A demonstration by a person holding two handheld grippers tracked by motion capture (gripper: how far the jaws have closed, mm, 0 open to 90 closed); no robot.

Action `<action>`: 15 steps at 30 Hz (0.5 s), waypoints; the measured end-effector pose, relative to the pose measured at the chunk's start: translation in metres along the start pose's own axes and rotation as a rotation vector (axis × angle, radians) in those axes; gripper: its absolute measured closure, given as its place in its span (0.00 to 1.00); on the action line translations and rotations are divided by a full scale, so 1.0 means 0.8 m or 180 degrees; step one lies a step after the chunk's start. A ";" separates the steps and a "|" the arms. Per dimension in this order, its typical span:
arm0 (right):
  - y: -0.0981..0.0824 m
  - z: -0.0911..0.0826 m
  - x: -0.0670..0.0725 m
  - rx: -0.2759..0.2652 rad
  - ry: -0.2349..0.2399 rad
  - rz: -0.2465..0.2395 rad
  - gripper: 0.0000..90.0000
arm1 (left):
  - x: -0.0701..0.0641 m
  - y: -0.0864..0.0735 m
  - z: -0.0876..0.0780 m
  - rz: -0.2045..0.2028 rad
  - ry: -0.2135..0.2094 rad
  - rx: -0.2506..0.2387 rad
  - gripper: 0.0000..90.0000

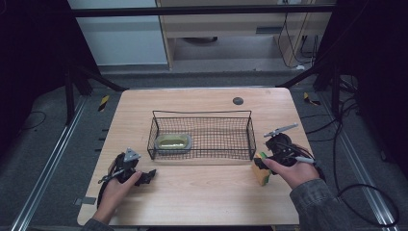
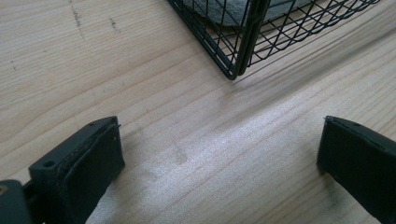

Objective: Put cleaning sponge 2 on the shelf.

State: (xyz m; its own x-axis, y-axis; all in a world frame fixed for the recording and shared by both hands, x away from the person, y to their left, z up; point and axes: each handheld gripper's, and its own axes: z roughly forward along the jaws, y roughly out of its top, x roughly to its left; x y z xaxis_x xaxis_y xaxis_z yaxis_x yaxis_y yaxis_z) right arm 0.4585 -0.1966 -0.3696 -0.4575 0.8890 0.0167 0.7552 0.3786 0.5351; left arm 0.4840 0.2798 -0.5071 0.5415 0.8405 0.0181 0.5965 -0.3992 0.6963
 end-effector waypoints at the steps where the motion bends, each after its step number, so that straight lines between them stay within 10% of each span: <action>1: -0.001 0.004 -0.001 0.0017 -0.0009 0.0010 0.30 | 0.000 0.000 0.000 -0.0002 -0.0001 0.0000 0.00; 15: -0.011 0.049 -0.009 0.0327 -0.0021 0.0114 0.42 | 0.000 0.000 0.000 0.0003 -0.0003 -0.0006 0.00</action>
State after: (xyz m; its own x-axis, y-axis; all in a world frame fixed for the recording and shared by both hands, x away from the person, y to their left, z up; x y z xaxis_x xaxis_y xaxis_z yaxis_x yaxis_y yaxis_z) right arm 0.4735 -0.1962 -0.4072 -0.4264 0.9041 0.0286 0.8154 0.3705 0.4448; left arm 0.4840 0.2800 -0.5073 0.5426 0.8398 0.0182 0.5948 -0.3994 0.6976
